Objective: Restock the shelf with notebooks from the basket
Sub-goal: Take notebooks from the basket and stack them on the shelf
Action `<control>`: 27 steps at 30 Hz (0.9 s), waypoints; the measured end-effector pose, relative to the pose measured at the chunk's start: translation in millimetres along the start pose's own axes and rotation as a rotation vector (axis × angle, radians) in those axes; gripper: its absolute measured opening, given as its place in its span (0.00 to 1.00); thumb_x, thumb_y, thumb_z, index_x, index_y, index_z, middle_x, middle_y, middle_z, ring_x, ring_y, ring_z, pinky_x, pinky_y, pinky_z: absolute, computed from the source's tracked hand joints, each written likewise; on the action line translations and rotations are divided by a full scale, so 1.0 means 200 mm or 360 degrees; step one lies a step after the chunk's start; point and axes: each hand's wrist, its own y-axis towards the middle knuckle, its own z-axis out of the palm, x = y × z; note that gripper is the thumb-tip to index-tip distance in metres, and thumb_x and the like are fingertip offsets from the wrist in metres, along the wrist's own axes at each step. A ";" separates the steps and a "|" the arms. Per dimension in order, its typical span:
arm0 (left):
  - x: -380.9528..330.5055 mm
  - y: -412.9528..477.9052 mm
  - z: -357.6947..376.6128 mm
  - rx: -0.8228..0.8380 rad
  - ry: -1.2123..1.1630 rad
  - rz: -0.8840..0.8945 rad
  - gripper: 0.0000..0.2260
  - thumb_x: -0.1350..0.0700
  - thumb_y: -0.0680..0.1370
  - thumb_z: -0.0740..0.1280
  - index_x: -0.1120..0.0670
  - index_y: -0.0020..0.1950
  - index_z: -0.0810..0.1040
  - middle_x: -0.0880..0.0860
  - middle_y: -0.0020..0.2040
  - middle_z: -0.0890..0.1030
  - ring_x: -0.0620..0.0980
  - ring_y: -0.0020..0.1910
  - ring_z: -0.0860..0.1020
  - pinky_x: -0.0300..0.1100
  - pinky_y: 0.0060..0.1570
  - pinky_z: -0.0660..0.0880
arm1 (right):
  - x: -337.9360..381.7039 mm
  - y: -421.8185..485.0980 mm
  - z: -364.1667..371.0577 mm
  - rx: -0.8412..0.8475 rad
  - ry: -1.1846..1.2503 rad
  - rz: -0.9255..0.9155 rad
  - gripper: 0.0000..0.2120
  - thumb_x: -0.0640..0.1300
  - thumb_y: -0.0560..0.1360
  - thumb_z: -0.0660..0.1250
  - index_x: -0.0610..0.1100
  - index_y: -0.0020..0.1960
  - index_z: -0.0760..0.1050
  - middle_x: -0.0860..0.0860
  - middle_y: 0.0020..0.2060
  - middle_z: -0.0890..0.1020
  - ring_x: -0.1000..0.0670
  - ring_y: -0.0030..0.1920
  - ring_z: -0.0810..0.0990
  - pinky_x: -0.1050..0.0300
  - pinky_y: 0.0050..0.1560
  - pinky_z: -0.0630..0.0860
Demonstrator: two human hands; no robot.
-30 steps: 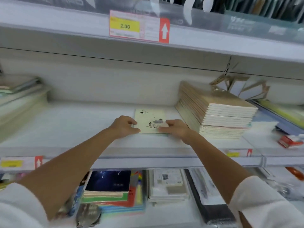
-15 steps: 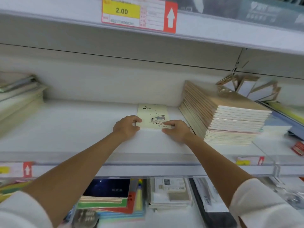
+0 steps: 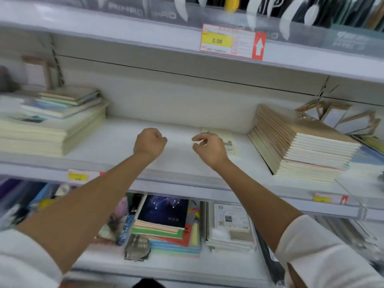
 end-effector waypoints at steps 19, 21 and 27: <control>1.54 -1.33 -1.52 -0.0444 0.0005 -0.1278 0.07 0.61 0.75 0.69 0.61 0.37 0.75 0.61 0.37 0.76 0.55 0.34 0.73 0.43 0.36 0.70 | 0.66 -1.27 1.69 0.1456 0.0079 -0.0178 0.08 0.30 0.73 0.67 0.41 0.45 0.81 0.45 0.41 0.82 0.49 0.45 0.78 0.58 0.43 0.75; 1.68 -1.49 -1.56 -0.0410 0.0024 -0.1426 0.08 0.62 0.75 0.69 0.61 0.37 0.75 0.58 0.32 0.73 0.53 0.28 0.70 0.40 0.29 0.67 | 0.61 -1.40 1.81 0.1606 0.0014 -0.0137 0.08 0.31 0.72 0.68 0.43 0.45 0.80 0.45 0.46 0.83 0.46 0.48 0.80 0.51 0.48 0.77; 2.00 -1.87 -1.54 -0.0370 -0.0170 -0.1850 0.10 0.64 0.75 0.69 0.62 0.36 0.72 0.54 0.26 0.70 0.51 0.20 0.67 0.37 0.21 0.64 | 0.39 -1.66 2.05 0.1713 -0.0102 0.0004 0.04 0.35 0.73 0.70 0.41 0.47 0.80 0.45 0.67 0.74 0.46 0.62 0.76 0.57 0.46 0.76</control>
